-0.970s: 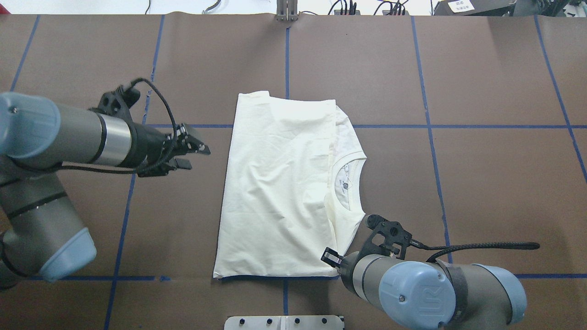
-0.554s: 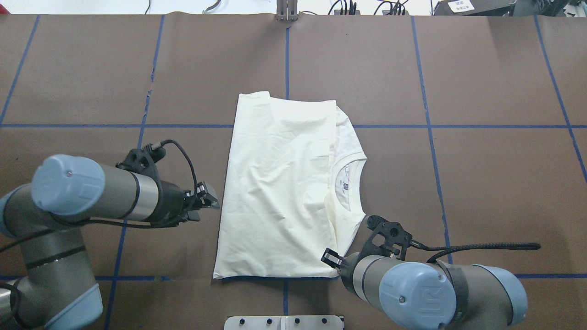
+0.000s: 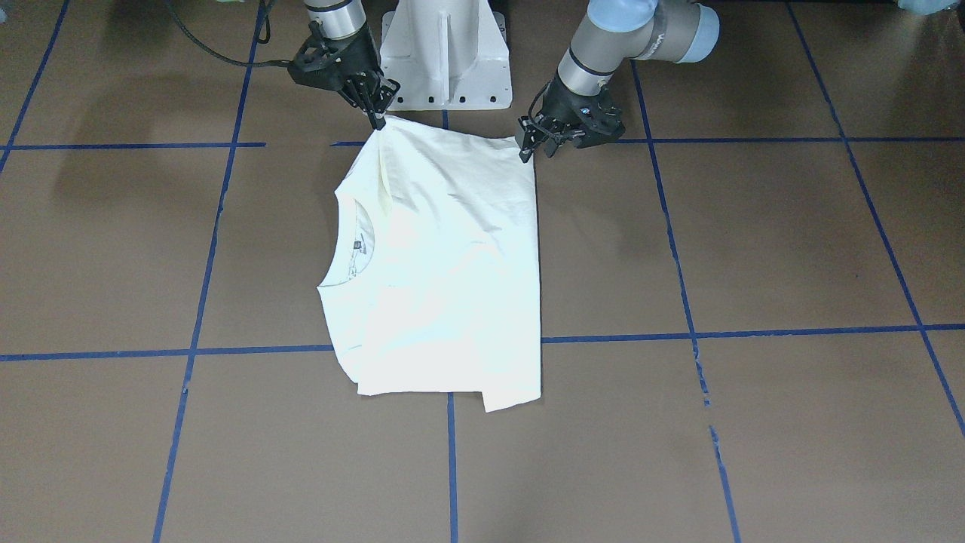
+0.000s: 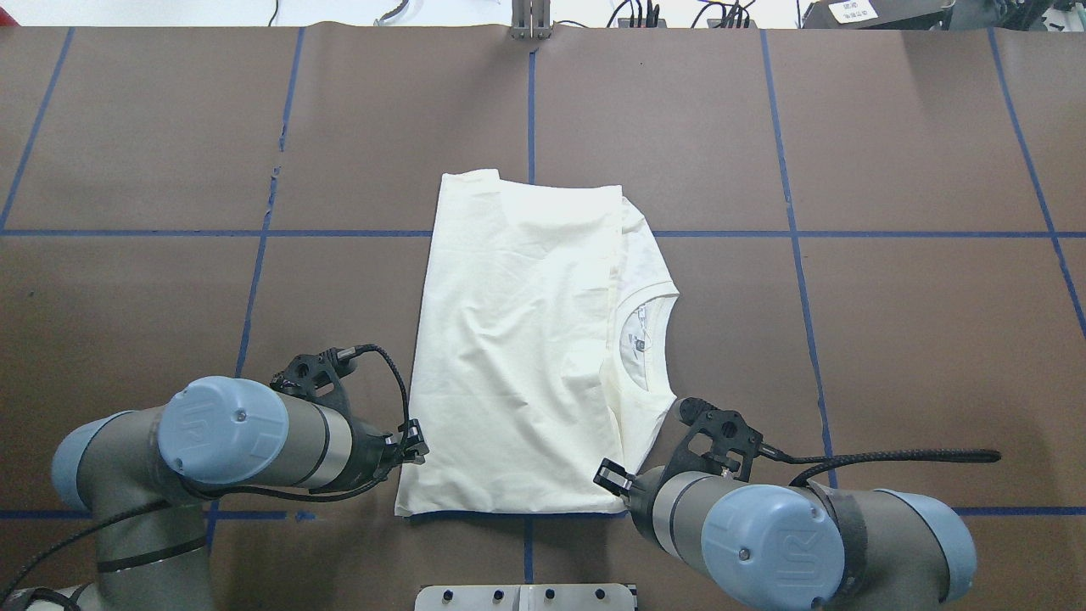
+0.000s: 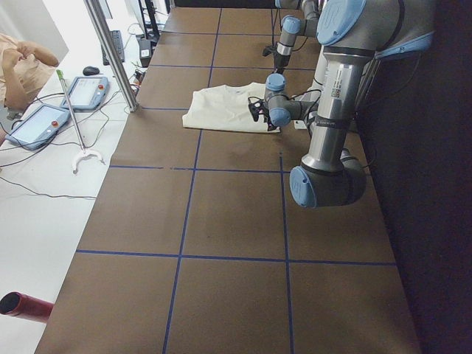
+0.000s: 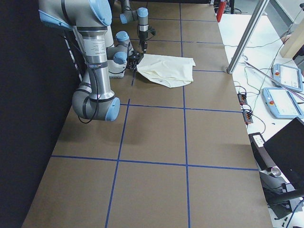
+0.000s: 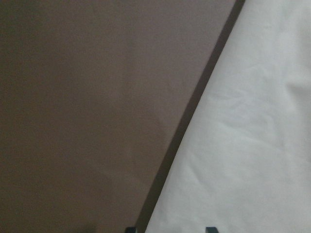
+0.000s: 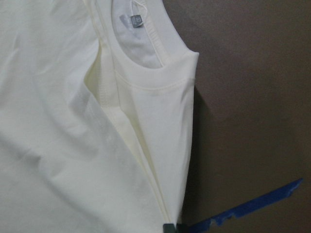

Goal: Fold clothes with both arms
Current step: 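Release the far corner with the left gripper and move it to the near corner, then grasp the near edge with both grippers and lift it toward the far edge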

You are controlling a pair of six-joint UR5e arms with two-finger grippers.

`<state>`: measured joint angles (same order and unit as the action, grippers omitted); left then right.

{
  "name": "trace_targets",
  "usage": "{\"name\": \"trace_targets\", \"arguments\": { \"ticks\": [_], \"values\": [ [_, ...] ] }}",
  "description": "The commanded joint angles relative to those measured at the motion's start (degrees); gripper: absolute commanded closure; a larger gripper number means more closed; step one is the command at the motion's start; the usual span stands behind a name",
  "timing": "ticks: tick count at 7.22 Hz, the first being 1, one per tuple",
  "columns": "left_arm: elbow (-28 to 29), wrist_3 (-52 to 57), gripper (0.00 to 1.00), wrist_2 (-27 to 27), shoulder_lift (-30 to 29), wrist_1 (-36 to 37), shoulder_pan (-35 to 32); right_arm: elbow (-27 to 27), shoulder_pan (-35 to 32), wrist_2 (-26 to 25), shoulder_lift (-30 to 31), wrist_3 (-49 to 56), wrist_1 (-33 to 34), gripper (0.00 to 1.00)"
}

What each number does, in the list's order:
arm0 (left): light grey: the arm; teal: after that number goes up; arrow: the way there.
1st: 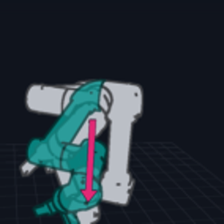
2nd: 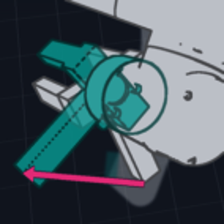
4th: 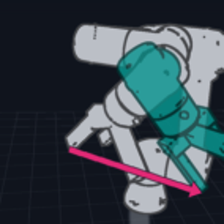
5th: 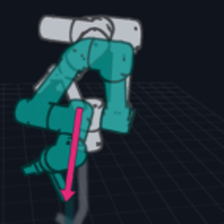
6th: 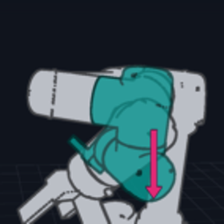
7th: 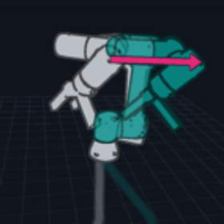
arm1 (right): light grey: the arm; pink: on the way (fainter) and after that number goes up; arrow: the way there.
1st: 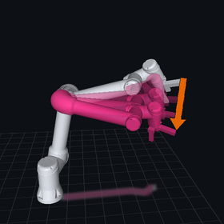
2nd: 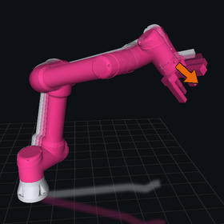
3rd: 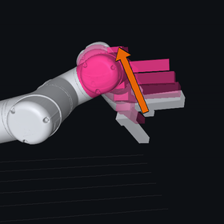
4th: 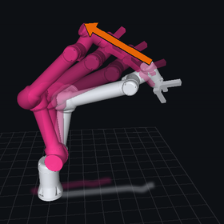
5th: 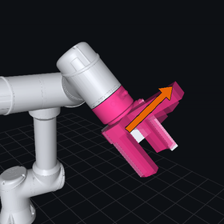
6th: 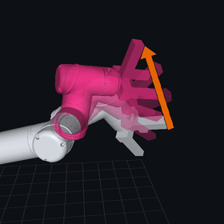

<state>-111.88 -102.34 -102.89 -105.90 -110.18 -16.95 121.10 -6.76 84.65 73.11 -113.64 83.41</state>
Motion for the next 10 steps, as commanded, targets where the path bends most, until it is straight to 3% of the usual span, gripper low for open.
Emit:
{"name": "trace_targets", "arguments": {
  "ticks": [1, 6, 8, 9, 10],
  "values": [
    [0.08, -0.06, 0.44, 0.05, 0.43, 0.14, 0.86, 0.02, -0.01, -0.01, -0.33, 0.00, 0.00, 1.00],
    [1.05, 0.03, 0.55, 0.05, 0.61, 0.05, 3.41, 0.19, 0.08, 0.25, -0.51, 0.00, 0.00, 1.00],
    [0.96, 0.03, 0.88, 0.05, 0.52, 0.05, 3.41, 0.37, -0.01, 0.43, -0.42, 0.09, 0.00, 1.00],
    [0.87, 0.03, 1.00, 0.14, 0.61, 0.05, 3.41, 0.37, -0.01, 0.43, -0.42, 0.09, 0.00, 1.00],
    [0.26, 0.03, 1.00, 0.14, 0.61, 0.05, 3.41, 0.37, -0.01, 0.43, -0.42, 0.09, 0.00, 1.00]
  ]
}}
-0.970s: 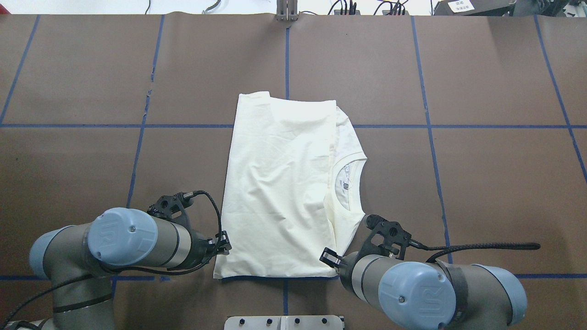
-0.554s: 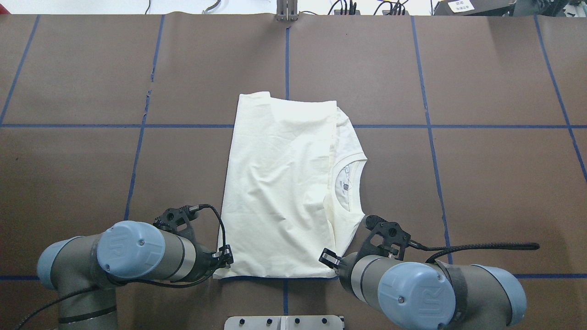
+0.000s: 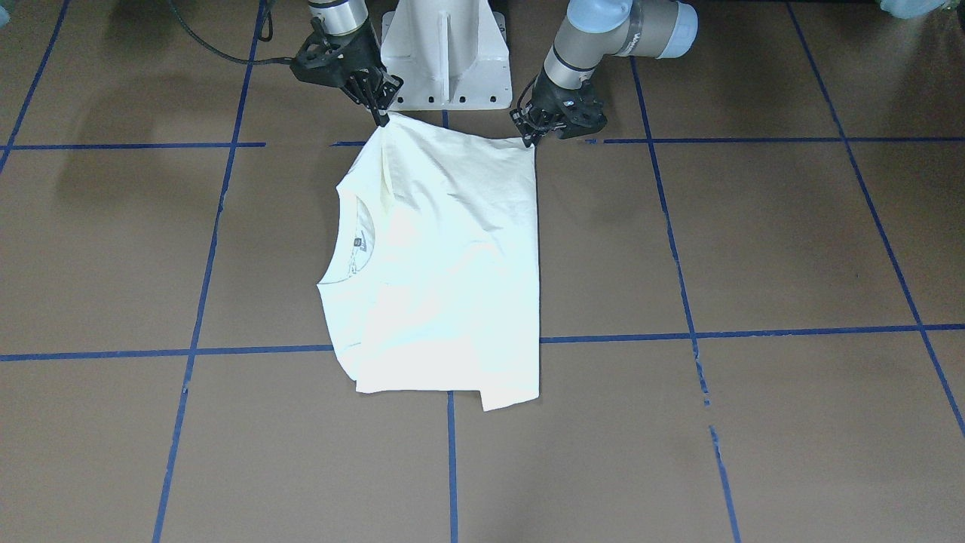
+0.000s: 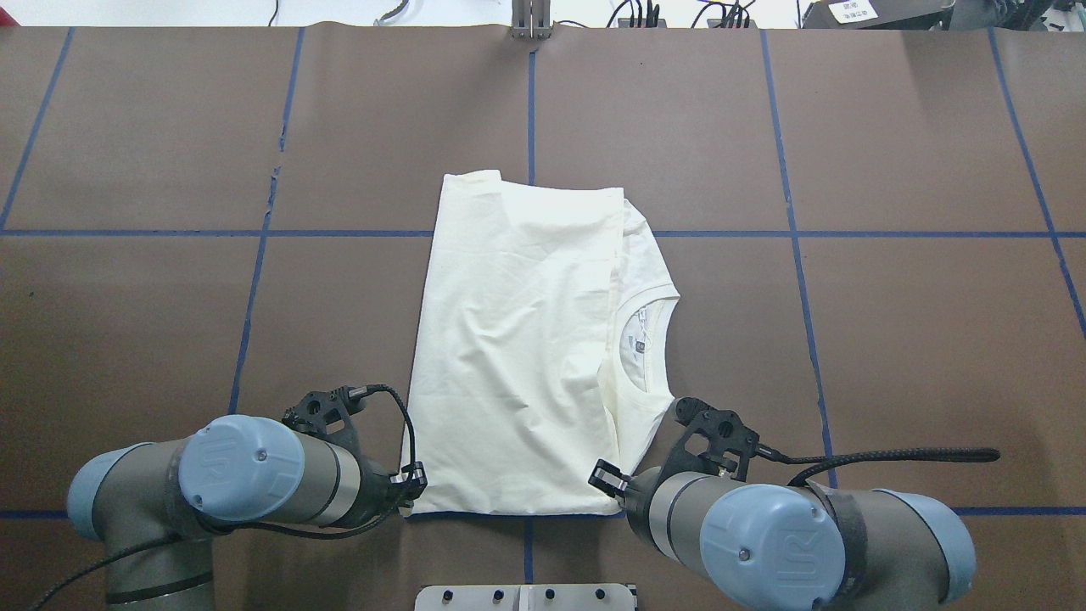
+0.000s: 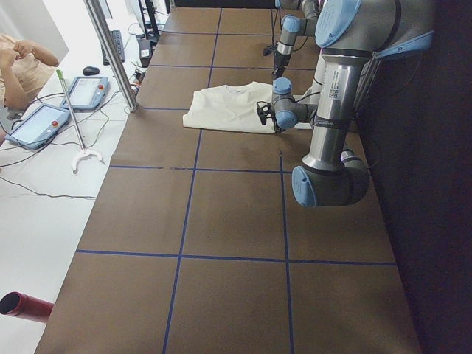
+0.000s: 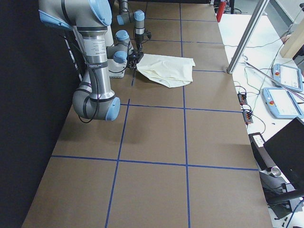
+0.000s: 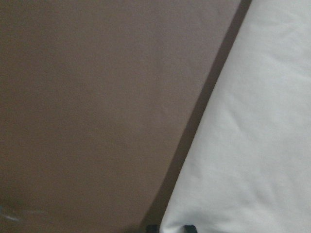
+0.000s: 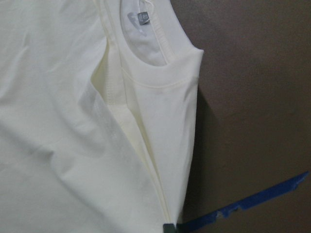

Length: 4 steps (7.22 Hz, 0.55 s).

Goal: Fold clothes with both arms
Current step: 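Grasp the near edge with both grippers and lift it toward the far edge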

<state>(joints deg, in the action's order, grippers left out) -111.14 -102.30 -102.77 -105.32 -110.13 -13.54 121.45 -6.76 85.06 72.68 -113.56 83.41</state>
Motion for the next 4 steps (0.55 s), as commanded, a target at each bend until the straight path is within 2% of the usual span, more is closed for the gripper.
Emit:
{"name": "trace_targets", "arguments": {
  "ticks": [1, 2, 4],
  "values": [
    [-1.26, -0.09, 1.00, 0.03, 0.03, 0.09, -0.08, 0.01, 0.08, -0.07, 0.18, 0.00, 0.00, 1.00],
    [-2.66, 0.00, 1.00, -0.06, 0.03, 0.09, -0.35, 0.10, 0.08, -0.25, 0.19, -0.08, 0.00, 1.00],
    [-11.07, 0.00, 1.00, -0.41, 2.47, 3.32, -0.52, 0.71, 0.25, -0.34, 0.10, -0.08, -0.09, 1.00]
  ]
}}
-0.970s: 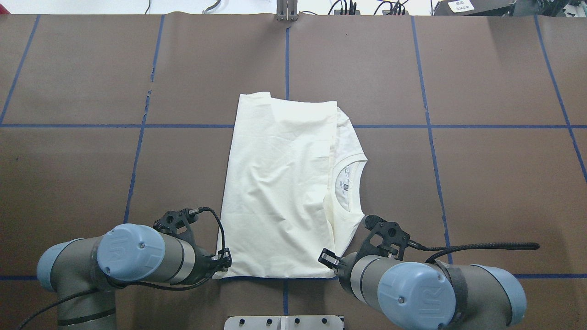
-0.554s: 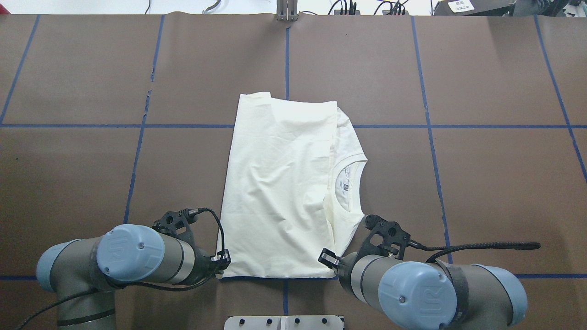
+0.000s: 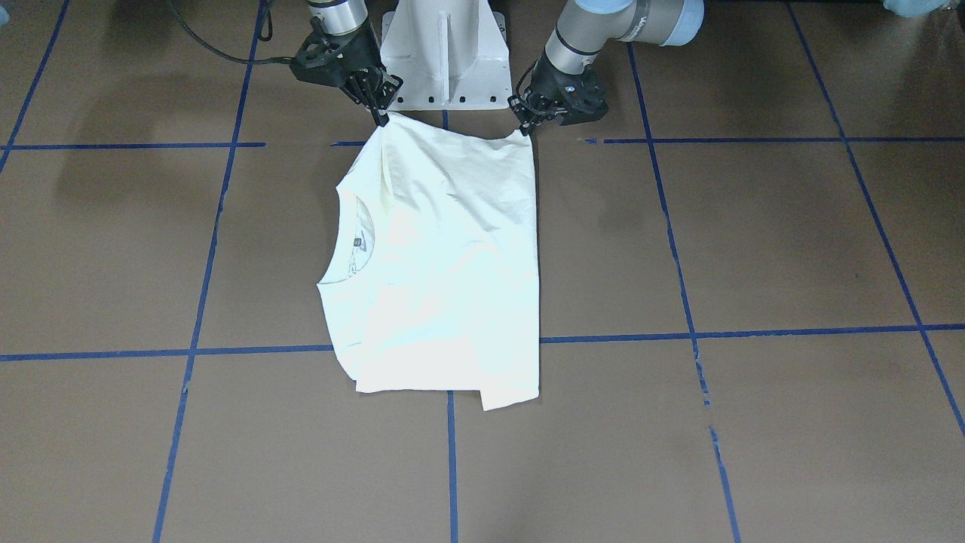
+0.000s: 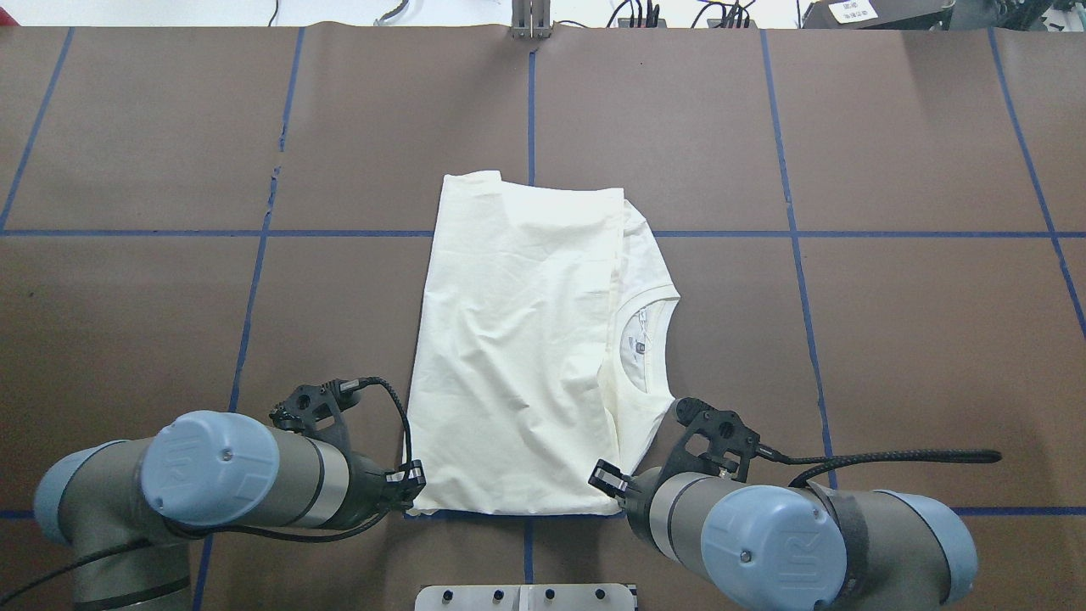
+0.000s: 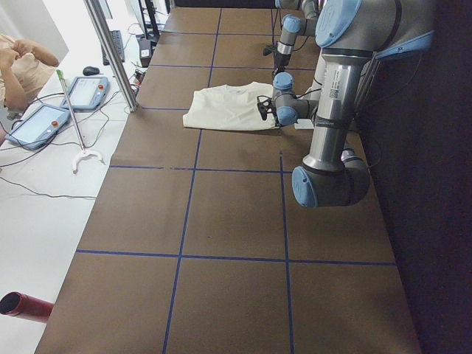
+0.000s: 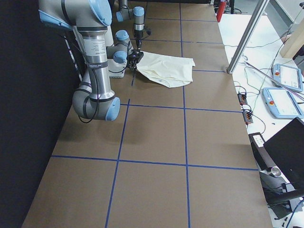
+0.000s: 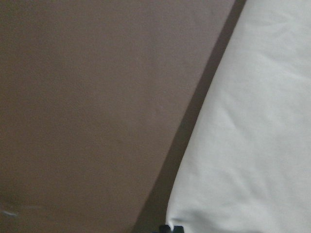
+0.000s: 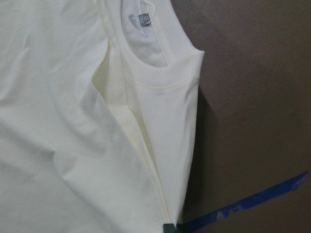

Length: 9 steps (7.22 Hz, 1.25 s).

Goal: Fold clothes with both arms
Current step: 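Grasp the near edge with both grippers and lift it toward the far edge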

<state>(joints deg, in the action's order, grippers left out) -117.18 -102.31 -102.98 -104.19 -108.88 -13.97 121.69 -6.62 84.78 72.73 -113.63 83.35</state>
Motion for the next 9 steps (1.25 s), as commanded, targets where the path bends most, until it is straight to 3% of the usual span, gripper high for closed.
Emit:
{"name": "trace_targets", "arguments": {
  "ticks": [1, 2, 4, 5, 7, 8, 9],
  "values": [
    [-8.99, 0.01, 1.00, -0.29, 1.27, 6.18, 0.08, 0.65, 1.25, -0.23, 0.57, -0.01, -0.03, 1.00],
    [-11.82, -0.08, 1.00, -0.38, 1.19, 8.05, 0.08, 2.83, 2.22, -0.15, 0.66, -0.10, 0.06, 1.00],
    [-11.76, -1.92, 1.00, -0.47, 0.31, 8.41, 0.26, 7.23, 1.89, -0.58, 1.55, -0.19, 0.06, 1.00],
    [-10.54, -1.40, 1.00, -0.21, -1.52, 8.42, -2.96, 6.72, -2.21, -0.50, 0.24, 0.16, 0.06, 1.00],
    [3.02, 5.67, 1.00, -0.56, -11.33, 8.33, -12.88, -1.31, -13.80, 1.60, -7.11, 3.92, 0.05, 1.00],
    [9.27, 11.03, 1.00, -0.56, -13.99, 7.46, -17.88, -6.76, -19.51, 6.75, -9.16, 5.25, -0.29, 1.00],
    [11.77, 14.74, 1.00, -0.47, -15.15, 7.28, -21.59, -10.91, -24.18, 10.19, -11.53, 8.22, -0.64, 1.00]
  ]
}}
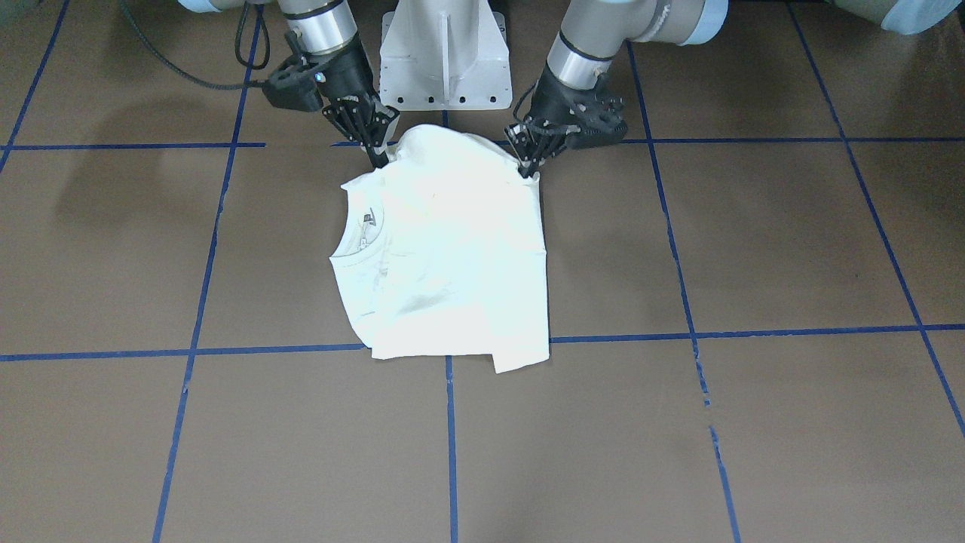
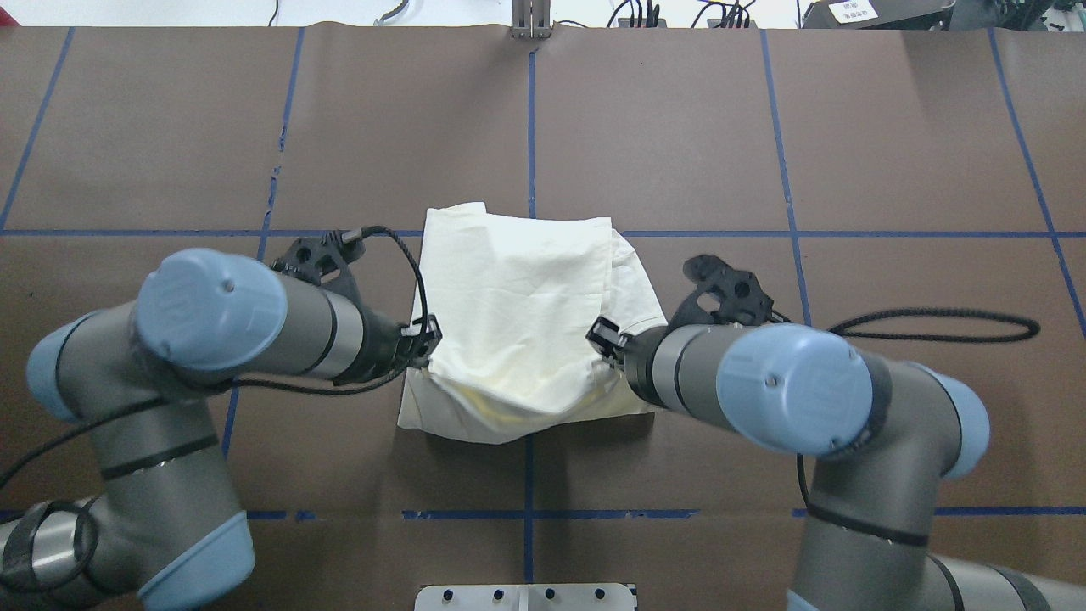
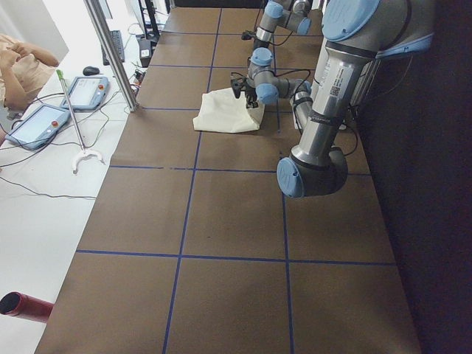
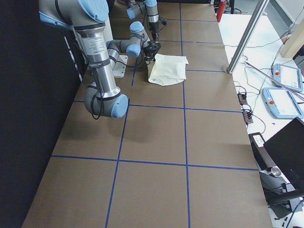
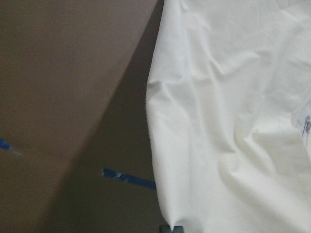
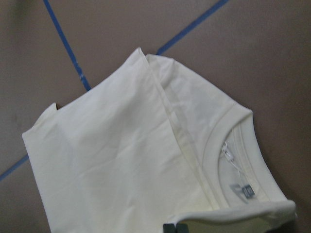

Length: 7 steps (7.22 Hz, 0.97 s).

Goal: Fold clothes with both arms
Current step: 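Fold the near half over onto the far half with both grippers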

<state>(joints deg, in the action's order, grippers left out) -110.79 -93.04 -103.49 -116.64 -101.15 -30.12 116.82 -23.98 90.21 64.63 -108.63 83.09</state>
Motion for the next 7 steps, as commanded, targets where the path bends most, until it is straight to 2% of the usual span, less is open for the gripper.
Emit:
{"name": "trace_targets", "arguments": {
  "ticks": [1, 3, 5, 7],
  "values": [
    [7.93, 6.28, 1.00, 0.04, -3.41, -1.94, -7.22, -12.00, -9.13, 6.19, -6.68, 4.12, -0.47, 1.00],
    [16.18, 6.03, 1.00, 0.22, -6.65, -7.99, -7.32, -23.52, -10.99, 6.29, -11.97, 3.87, -4.23, 1.00],
    [23.23, 6.29, 1.00, 0.57, -10.01, -12.82, -7.41, -28.03, -12.14, 6.46, -12.59, 5.00, -4.78, 1.00],
    [25.00, 6.46, 1.00, 0.75, -10.89, -14.78, -8.28, -31.03, -12.06, 6.73, -14.18, 5.45, -4.78, 1.00]
  ]
}}
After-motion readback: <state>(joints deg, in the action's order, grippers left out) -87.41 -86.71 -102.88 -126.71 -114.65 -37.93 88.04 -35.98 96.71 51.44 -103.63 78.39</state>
